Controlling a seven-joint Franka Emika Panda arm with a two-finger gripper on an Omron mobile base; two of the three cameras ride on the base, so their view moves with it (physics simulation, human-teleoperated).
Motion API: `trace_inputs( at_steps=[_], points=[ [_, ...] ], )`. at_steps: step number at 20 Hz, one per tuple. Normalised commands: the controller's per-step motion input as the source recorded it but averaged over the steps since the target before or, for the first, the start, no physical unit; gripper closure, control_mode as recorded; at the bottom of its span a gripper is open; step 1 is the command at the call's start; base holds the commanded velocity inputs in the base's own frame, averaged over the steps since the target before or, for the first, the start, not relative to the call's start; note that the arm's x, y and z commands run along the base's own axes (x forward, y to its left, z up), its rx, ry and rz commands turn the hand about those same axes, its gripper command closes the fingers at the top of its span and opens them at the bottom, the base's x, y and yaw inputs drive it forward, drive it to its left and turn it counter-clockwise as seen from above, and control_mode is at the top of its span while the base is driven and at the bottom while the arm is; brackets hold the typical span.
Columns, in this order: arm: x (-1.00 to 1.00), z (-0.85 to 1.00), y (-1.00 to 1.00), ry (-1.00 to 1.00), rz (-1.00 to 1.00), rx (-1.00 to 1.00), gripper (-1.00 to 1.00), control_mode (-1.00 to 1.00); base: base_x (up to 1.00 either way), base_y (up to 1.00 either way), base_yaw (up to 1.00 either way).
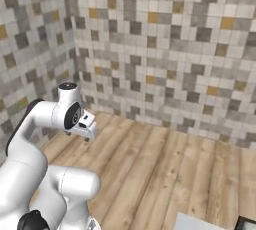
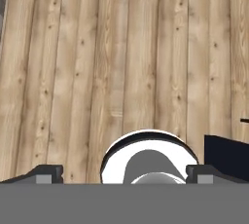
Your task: Four empty soda cans are scattered around the kitchen. Gather all the cans and cluster them next to the stove for recycling.
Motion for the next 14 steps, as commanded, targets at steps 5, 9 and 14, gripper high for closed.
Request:
trace_inputs(
  at_steps=[5,9,14],
  points=[
    [0.0,0.0,0.0,0.0,0.0,0.0,-1.0,1.0,0.59,0.05,-0.33],
    [0.0,0.0,0.0,0.0,0.0,0.0,-1.0,1.0,0.46,0.07,-0.5],
    [0.0,0.0,0.0,0.0,0.0,0.0,-1.0,1.0,0.4,0.08,-0.58]
  ],
)
